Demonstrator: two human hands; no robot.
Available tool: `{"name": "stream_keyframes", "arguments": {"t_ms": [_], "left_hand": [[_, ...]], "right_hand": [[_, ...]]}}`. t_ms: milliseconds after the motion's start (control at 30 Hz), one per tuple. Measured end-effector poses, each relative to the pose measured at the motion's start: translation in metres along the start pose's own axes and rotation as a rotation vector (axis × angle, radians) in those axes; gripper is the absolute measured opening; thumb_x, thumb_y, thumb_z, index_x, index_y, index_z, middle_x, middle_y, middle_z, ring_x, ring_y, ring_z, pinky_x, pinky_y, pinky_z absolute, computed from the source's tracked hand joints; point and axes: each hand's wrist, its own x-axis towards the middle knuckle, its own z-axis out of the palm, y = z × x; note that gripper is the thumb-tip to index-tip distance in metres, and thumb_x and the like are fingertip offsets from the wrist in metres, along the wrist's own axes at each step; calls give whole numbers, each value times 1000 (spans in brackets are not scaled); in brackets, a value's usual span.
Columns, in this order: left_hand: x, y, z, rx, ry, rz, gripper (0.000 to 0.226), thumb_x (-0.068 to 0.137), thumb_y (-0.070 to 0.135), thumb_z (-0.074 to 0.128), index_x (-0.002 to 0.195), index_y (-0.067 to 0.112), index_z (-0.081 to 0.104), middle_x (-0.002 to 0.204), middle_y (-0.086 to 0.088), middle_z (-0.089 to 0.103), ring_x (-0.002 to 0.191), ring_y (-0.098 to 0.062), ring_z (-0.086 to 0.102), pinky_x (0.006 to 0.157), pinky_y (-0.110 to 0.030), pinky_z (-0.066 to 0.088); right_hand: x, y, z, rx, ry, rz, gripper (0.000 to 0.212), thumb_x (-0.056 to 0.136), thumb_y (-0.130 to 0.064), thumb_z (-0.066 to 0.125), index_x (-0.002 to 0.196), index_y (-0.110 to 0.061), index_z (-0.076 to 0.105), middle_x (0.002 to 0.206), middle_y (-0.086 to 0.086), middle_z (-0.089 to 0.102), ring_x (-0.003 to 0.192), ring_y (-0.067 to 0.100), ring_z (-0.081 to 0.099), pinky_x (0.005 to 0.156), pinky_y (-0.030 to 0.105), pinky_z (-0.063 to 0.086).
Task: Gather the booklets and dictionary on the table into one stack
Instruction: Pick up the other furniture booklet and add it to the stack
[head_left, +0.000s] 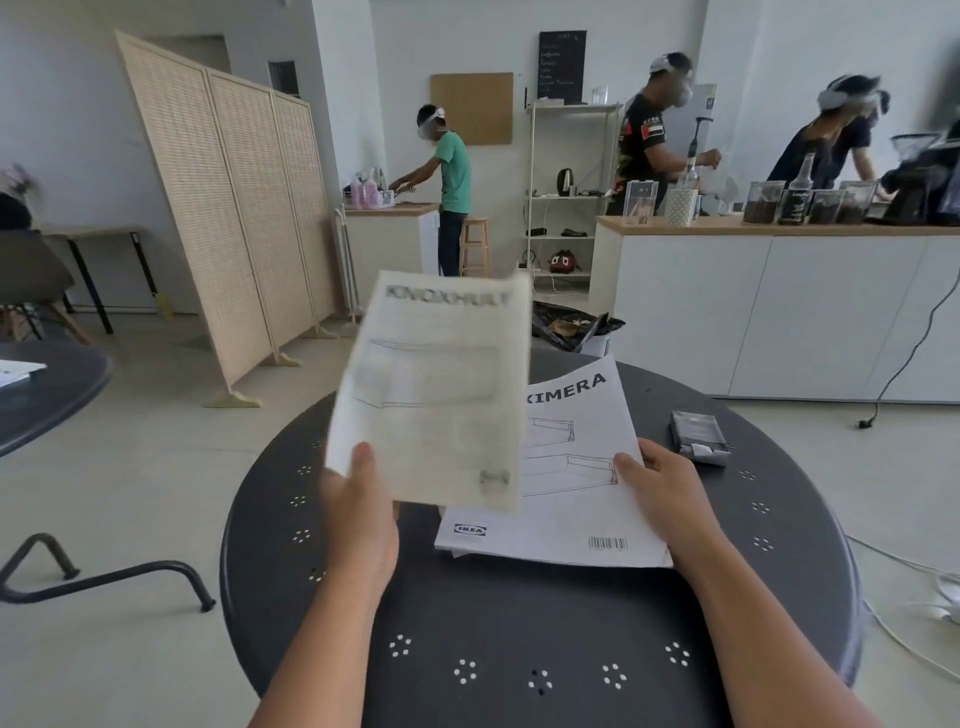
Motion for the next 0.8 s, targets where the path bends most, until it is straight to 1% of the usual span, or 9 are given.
{"name": "stream_keyframes", "arguments": {"t_ms": [67, 167, 267, 367, 433, 567, 633, 700, 800], "left_hand": [[-1, -10, 2, 174, -92, -13, 30, 100, 10, 47, 127, 14, 59, 120, -8, 71, 110, -25, 68, 89, -36, 52], [-8, -19, 5, 381, -318, 3, 44, 100, 5, 42, 138, 24, 53, 123, 2, 70, 112, -14, 66, 90, -32, 52], [-14, -18, 6, 447, -453, 19, 56, 97, -3, 43, 138, 35, 48, 120, 10, 67, 108, -5, 63, 80, -23, 50], [-14, -14, 3, 432, -532, -41, 60, 89, -12, 50, 129, 32, 55, 122, -2, 67, 102, -16, 67, 67, -25, 55], [-17, -11, 2, 385, -601, -107, 57, 87, -14, 52, 124, 29, 59, 122, -8, 65, 99, -23, 68, 59, -29, 59], [-18, -7, 1, 311, -725, -8, 40, 86, 18, 68, 126, 22, 63, 122, -9, 70, 107, -26, 69, 73, -29, 58], [-18, -4, 0, 235, -755, 61, 54, 86, 44, 67, 131, 13, 61, 127, -10, 70, 116, -25, 67, 88, -31, 55], [-15, 0, -4, 119, -763, 14, 81, 82, 66, 60, 136, 6, 57, 137, -15, 63, 129, -29, 58, 104, -44, 45], [-11, 4, -5, 109, -659, -34, 85, 73, 69, 68, 138, 16, 54, 133, -5, 66, 127, -26, 60, 106, -55, 42]], "right_hand": [[-2, -3, 1, -7, 9, -7, 36, 98, -36, 48, 89, -8, 70, 84, 9, 76, 73, 22, 69, 73, 37, 53], [-4, -10, -1, 40, 16, 89, 59, 99, -56, 44, 91, -5, 72, 87, 15, 76, 81, 30, 73, 74, 36, 51], [-3, -15, -2, 26, -15, 106, 67, 86, -66, 57, 83, 1, 67, 80, 17, 73, 71, 34, 70, 66, 34, 45], [-4, -13, -2, 27, -50, 46, 27, 85, -34, 75, 82, -7, 70, 83, 6, 77, 64, 21, 70, 61, 29, 51], [-4, -10, -3, 75, -68, 50, 7, 85, -11, 75, 92, -11, 74, 91, 7, 81, 73, 24, 76, 69, 36, 60], [-6, -13, -3, 136, -63, -38, 25, 88, 1, 68, 99, -22, 74, 101, 5, 81, 86, 24, 77, 80, 42, 61], [-11, -17, -3, 175, -68, -132, 32, 91, 2, 64, 104, -27, 73, 100, -1, 81, 90, 22, 77, 81, 42, 61], [-17, -24, -2, 250, -75, -208, 34, 94, 2, 61, 113, -24, 71, 100, -3, 81, 90, 19, 78, 75, 34, 62], [-22, -30, -3, 395, -85, -280, 34, 96, 1, 59, 125, -16, 66, 105, -1, 80, 94, 19, 77, 74, 29, 62]]}}
